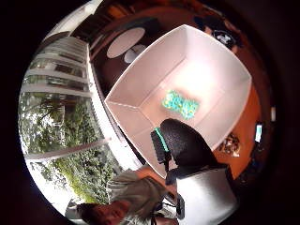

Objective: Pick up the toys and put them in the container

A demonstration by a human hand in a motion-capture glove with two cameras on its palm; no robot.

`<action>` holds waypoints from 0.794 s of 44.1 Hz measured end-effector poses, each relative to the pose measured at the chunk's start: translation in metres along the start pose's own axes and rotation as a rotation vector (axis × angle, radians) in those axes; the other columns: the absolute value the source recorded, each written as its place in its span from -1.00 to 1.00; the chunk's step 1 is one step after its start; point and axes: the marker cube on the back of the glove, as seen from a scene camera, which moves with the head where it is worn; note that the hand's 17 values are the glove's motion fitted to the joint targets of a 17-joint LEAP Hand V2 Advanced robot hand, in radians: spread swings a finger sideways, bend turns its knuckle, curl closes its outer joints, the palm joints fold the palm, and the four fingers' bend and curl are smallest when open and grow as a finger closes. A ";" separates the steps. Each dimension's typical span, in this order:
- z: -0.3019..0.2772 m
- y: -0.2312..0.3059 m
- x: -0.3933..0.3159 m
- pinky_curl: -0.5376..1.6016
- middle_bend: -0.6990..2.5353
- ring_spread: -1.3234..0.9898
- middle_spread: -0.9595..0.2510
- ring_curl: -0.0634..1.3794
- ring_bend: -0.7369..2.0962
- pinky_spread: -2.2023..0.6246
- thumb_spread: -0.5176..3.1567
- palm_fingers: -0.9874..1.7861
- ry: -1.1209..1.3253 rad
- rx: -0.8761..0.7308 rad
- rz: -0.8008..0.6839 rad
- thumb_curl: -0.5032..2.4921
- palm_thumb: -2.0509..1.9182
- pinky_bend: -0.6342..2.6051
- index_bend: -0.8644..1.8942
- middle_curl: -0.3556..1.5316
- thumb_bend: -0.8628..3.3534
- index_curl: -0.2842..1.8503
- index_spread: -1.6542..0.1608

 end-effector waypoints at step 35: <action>0.310 0.140 0.224 -0.16 -0.45 0.07 0.52 -0.42 -0.16 0.57 -0.01 -0.39 -0.096 -0.469 0.179 -0.38 0.08 -0.15 -0.30 -0.12 -0.58 -0.54 0.58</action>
